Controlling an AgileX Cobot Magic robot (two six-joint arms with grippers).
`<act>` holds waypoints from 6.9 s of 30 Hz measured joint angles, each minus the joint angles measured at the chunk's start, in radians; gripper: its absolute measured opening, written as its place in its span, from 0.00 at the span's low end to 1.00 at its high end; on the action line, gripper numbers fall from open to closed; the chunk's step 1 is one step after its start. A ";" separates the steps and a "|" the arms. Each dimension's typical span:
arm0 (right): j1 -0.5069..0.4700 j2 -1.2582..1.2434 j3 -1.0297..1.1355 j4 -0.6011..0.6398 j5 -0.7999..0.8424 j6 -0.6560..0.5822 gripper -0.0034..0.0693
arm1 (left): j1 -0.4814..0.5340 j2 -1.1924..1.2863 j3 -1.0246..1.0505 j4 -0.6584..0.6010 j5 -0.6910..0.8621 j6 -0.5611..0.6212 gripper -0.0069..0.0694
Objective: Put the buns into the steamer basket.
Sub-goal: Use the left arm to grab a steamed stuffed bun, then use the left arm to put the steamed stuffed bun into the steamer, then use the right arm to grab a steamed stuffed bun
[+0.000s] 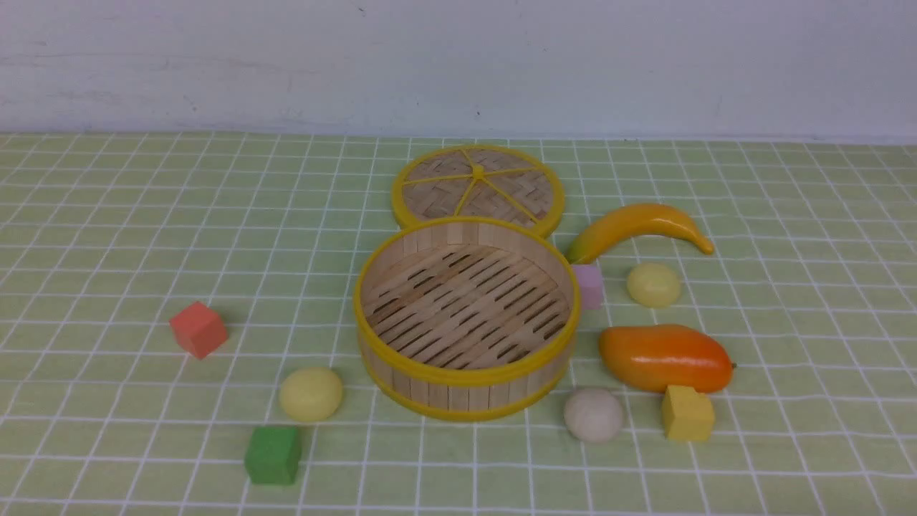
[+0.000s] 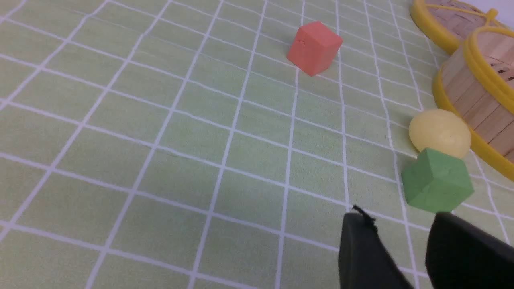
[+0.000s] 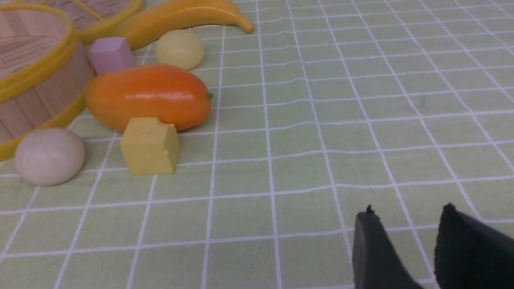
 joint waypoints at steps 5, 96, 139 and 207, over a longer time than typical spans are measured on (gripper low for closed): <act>0.000 0.000 0.000 0.000 0.000 0.000 0.38 | 0.000 0.000 0.000 0.000 0.000 0.000 0.40; 0.000 0.000 0.000 0.000 0.000 0.000 0.38 | -0.130 1.424 -1.083 -0.363 0.342 0.332 0.40; 0.000 0.000 0.000 0.000 0.000 0.000 0.38 | -0.349 1.852 -1.325 0.073 0.439 -0.008 0.07; 0.000 0.000 0.000 0.000 0.000 0.000 0.38 | -0.350 0.009 -0.503 -0.097 0.259 0.118 0.08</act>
